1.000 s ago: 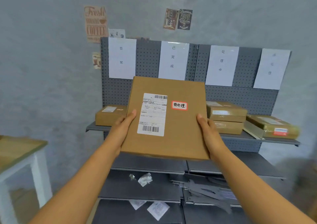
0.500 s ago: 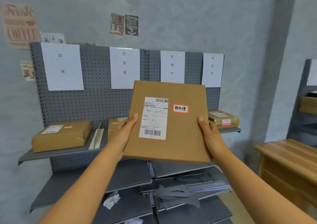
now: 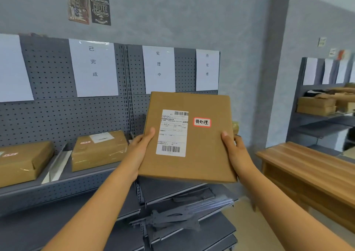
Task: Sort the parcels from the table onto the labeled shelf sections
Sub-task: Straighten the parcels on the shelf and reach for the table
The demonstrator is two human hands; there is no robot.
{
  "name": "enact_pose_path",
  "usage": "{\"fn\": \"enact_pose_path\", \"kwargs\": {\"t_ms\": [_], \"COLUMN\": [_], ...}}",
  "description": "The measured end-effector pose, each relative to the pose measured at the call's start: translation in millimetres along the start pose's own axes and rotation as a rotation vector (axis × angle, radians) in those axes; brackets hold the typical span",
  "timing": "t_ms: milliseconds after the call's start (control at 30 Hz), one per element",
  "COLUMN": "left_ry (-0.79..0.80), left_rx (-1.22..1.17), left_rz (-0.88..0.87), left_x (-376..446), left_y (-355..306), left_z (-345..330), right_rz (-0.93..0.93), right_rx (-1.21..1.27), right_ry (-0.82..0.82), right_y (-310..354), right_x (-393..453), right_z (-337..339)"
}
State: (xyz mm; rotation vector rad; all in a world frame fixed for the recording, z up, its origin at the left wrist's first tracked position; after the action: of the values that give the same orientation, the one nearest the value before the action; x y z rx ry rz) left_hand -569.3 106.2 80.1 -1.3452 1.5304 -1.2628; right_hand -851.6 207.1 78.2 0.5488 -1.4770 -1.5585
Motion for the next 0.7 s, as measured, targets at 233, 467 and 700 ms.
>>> {"fn": "enact_pose_path", "kwargs": {"t_ms": [233, 467, 700], "left_ry": [-0.033, -0.038, -0.045], "left_rx": [-0.016, -0.026, -0.038], "left_rz": [-0.004, 0.041, 0.159], "left_x": [54.9, 110.2, 188.3], "left_y": [43.3, 79.2, 114.9], "left_z": [-104.5, -202.4, -256.9], "right_rz": [-0.001, -0.049, -0.139], "right_rx": [-0.052, -0.081, -0.028], "right_ry": [0.009, 0.052, 0.113], "right_y": [-50.8, -92.7, -144.9], "right_x": [94.1, 198.7, 293.4], "right_z": [78.5, 142.2, 159.6]}}
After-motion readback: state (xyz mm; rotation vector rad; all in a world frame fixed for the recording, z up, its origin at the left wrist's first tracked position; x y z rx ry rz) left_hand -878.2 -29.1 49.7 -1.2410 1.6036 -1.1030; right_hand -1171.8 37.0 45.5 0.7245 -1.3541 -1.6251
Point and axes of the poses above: each hand's wrist, its own x-axis towards the middle knuckle, its own z-axis out of the back of the hand, y = z × x, the point moved 6 cm from there along x, towards the middle knuckle, and after that the axes turned 11 degrees about -x, right-handed, at the moved point
